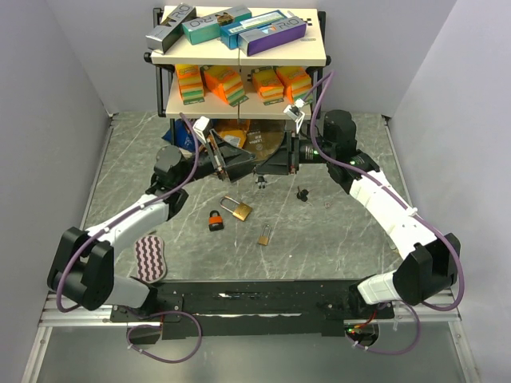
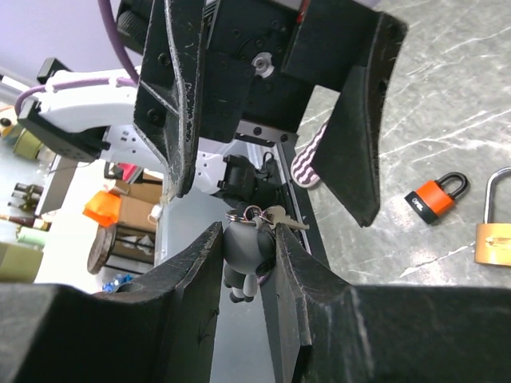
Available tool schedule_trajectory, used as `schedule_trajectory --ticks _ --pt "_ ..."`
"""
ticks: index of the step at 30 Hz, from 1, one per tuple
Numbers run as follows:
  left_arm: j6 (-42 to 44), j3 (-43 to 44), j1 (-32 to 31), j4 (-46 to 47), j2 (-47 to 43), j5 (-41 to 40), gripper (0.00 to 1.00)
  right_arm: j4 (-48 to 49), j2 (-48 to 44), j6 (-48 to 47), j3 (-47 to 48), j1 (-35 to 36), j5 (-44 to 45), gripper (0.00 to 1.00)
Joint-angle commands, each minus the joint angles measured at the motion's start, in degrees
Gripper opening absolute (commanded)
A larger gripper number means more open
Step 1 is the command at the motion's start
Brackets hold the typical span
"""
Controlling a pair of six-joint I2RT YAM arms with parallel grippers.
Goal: Unlock with the key
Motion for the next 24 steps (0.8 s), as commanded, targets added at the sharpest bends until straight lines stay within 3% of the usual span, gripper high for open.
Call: schedule_trajectory --ticks 1,5,12,20,24 --pt "0.8 2.8 -0.1 8.2 1.9 4.1 0.96 3.6 -0.1 1.0 2.4 -0.3 -2.4 0.00" --pt "-1.9 3.7 -0.1 13.0 3.7 7.8 0.99 5.1 0.2 2.0 1.9 -1.2 -2.1 0.00" --pt "-9.0 4.2 -0.1 23.3 7.6 13.7 0.83 7.3 0.2 2.8 0.4 -3.3 -2.1 0.00" --pt "-6.7 5.5 -0.2 19.2 7.7 13.8 0.72 6.8 0.6 2.6 -0.3 -4.1 -2.6 0.00" --pt "-0.7 7.1 -0.4 9.0 7.2 13.4 0.81 7.5 0.7 3.3 -0.1 -4.3 -3.4 0.00"
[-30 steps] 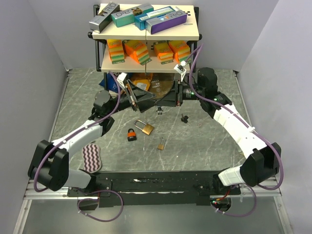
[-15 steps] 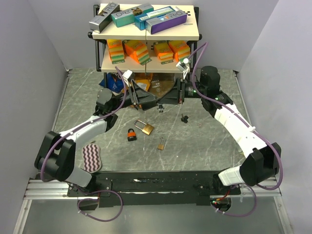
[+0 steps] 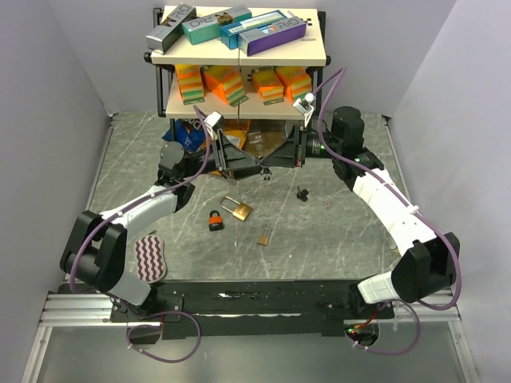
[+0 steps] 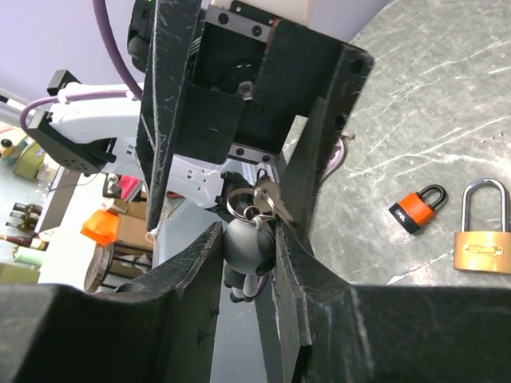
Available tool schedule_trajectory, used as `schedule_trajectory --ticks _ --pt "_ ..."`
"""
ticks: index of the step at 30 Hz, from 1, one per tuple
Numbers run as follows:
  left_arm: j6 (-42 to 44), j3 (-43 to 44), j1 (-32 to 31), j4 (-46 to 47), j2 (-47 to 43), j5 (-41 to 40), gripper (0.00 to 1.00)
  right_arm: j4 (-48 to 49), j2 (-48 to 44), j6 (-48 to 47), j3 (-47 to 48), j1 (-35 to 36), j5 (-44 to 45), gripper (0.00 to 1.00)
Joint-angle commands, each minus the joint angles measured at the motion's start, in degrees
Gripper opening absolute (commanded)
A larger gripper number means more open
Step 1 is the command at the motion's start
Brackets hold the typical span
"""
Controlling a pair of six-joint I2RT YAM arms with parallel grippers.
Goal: Unlock with the key
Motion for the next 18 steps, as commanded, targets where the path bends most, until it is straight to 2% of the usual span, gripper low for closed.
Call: schedule_trajectory --ticks 1,5,12,18 --pt "6.0 3.7 -0.4 -6.9 -0.7 0.9 0.82 3.4 0.3 0.9 0.1 -0.6 -2.1 0.00" --pt "8.8 5.0 -0.5 -11.5 -0.7 0.5 0.88 4.0 0.5 1.6 -0.1 -0.6 -2.6 0.00" --pt "8.2 5.3 -0.6 -10.7 0.4 0.3 0.91 6.1 0.5 3.5 -0.7 -0.4 -3.4 0.00" --pt "7.7 5.3 -0.8 -8.2 0.2 0.5 0.80 9.5 1.2 6.5 -2.4 -0.6 -4.4 0.00"
